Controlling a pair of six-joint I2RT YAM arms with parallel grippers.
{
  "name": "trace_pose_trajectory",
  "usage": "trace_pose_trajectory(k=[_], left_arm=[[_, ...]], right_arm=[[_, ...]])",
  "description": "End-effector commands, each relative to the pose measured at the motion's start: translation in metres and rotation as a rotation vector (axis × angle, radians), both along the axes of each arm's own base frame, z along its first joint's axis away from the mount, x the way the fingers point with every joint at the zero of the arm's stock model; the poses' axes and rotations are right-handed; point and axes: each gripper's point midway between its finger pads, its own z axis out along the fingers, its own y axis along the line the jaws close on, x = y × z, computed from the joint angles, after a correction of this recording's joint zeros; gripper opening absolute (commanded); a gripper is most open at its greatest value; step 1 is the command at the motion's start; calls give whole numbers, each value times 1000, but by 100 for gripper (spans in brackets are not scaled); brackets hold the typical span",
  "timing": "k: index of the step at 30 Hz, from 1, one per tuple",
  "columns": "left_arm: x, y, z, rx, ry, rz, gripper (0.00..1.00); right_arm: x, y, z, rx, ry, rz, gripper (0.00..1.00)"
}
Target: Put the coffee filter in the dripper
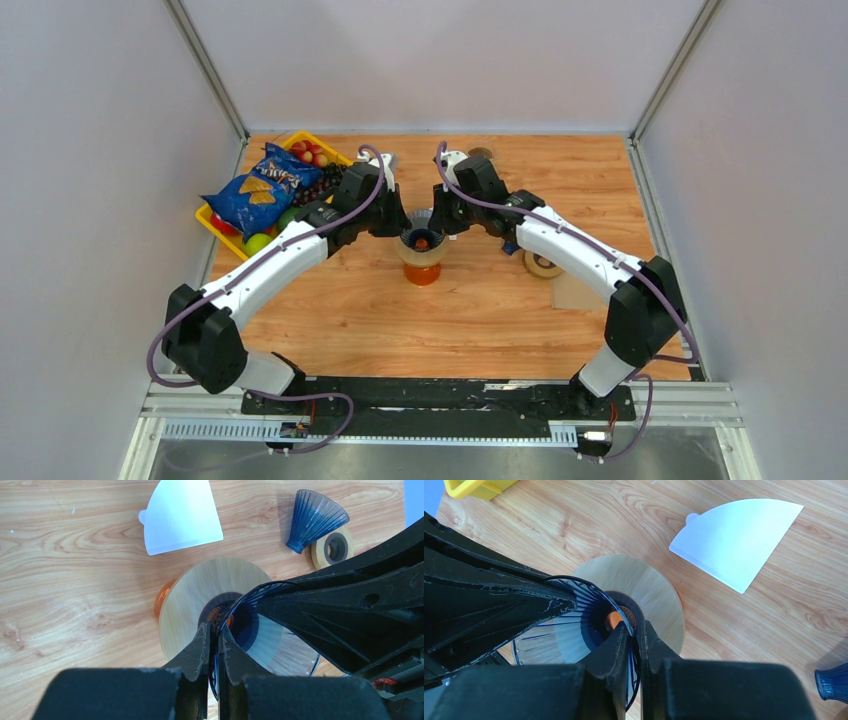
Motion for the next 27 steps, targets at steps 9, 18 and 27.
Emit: trace_pose_trajectory(k=[9, 18, 27], left_arm=[[-29, 45, -91, 251, 272, 129, 0], [-48, 64, -136, 367, 390, 155, 0], [-47, 50, -138, 310, 419, 139, 0]], right_arm=[[-42, -31, -111, -272, 264, 6, 0], [-62, -53, -144, -365, 333, -18, 0], [-55, -45, -130, -338, 303, -32, 1]])
